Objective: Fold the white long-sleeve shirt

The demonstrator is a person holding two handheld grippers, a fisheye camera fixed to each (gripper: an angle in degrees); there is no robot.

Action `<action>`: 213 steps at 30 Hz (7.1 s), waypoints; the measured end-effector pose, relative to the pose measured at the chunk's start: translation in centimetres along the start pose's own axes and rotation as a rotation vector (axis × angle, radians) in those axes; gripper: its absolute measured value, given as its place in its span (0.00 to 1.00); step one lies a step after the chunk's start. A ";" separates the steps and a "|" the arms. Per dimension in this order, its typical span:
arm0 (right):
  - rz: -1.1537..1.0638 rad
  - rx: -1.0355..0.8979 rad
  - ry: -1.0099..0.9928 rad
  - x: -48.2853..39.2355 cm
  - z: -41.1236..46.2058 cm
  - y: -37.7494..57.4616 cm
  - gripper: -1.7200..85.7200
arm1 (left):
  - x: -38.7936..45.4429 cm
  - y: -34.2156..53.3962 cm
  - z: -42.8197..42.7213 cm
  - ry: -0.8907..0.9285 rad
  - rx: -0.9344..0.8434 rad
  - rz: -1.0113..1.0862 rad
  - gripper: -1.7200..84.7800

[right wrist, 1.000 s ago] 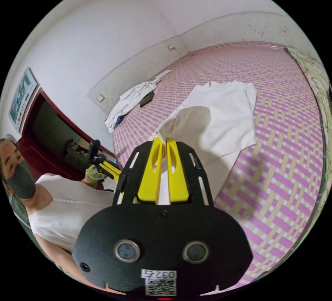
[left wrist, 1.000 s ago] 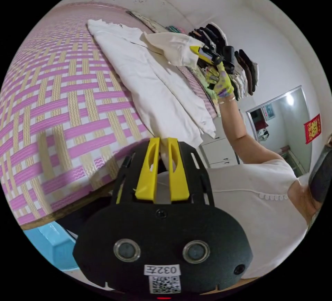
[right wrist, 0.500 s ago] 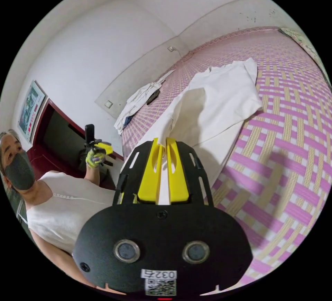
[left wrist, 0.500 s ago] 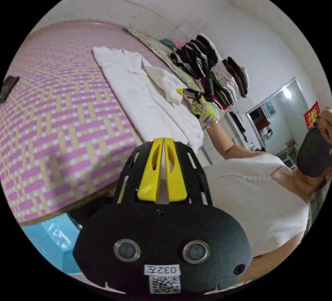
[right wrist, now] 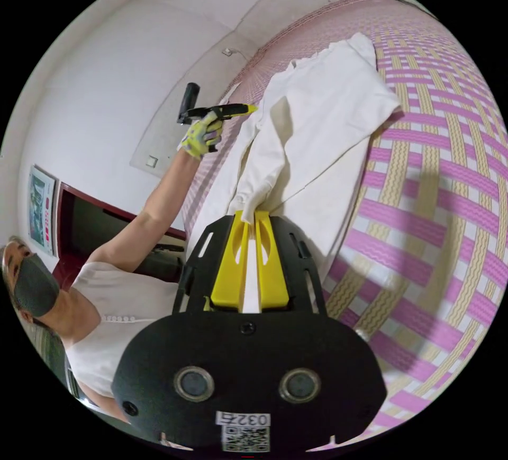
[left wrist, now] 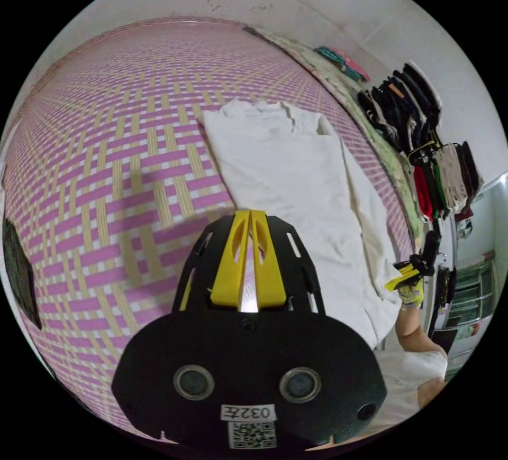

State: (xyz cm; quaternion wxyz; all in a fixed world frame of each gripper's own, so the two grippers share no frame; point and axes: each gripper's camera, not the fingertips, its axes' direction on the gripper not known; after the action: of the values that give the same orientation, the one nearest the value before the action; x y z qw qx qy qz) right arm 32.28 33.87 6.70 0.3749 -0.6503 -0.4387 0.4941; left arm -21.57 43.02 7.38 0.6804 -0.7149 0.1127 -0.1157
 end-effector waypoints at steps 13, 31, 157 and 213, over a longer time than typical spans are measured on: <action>0.028 0.035 -0.011 2.0 2.0 0.3 0.01 | -2.2 -1.3 0.2 0.070 0.011 -0.015 0.01; -0.711 0.053 0.246 -20.4 6.7 3.6 0.01 | -0.6 27.9 -9.0 0.502 0.349 0.052 0.01; -0.088 -0.026 -0.036 2.2 23.2 13.4 0.08 | 3.5 37.2 7.8 0.766 0.076 -0.045 0.00; -0.235 0.047 -0.074 7.7 4.8 29.5 0.08 | 3.1 45.2 4.4 0.678 0.090 0.306 0.03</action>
State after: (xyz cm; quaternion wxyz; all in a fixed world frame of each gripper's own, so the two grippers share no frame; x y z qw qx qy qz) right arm 34.54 31.50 -23.98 0.4290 -0.5668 -0.5137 0.4805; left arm -17.43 44.03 -37.93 0.6446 -0.5801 0.4321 -0.2476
